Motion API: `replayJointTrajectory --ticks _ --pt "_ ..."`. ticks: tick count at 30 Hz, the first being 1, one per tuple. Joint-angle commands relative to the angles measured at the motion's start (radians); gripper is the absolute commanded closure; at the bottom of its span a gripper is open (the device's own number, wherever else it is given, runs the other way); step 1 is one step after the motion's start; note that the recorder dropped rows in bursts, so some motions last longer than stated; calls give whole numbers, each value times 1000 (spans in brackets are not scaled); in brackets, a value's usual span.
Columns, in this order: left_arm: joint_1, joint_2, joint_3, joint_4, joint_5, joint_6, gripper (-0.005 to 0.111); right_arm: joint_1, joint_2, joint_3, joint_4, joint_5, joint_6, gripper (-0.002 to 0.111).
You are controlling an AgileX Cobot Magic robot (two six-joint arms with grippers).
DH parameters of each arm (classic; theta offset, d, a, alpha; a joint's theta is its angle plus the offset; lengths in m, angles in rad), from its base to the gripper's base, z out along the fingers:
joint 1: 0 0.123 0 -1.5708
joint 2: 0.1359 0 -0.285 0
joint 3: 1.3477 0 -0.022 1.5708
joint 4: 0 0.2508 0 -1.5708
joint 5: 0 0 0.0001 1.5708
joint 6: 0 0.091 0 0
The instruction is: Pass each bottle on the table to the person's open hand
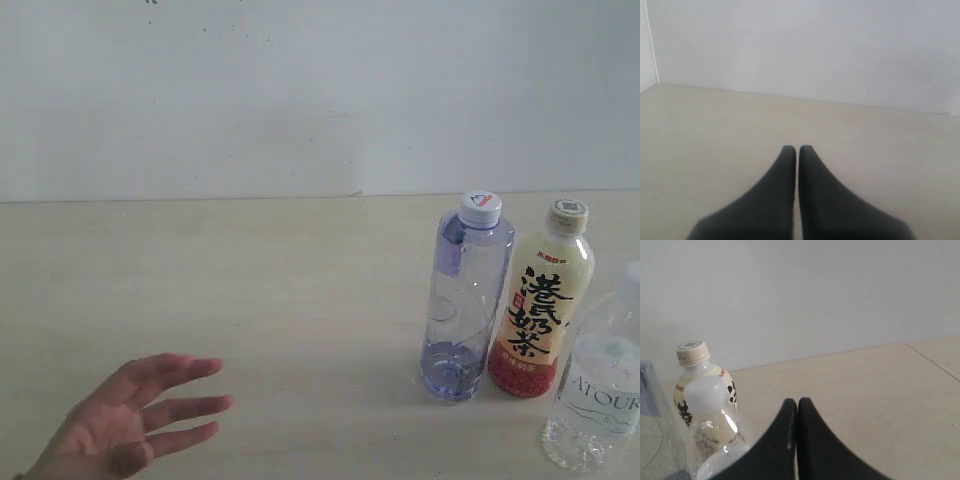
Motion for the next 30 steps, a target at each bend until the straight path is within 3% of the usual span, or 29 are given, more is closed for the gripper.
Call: replayJointTrajectory --ticks 1,24,30 --pt "3 -3 -4 4 -4 2 103 -8 -2 0 -1 -8 -1 108" --pt "3 -3 -4 4 -4 2 103 -8 -2 0 3 -40 -1 108" --pt "3 -3 -4 4 -4 2 103 -8 -2 0 51 -63 143 108"
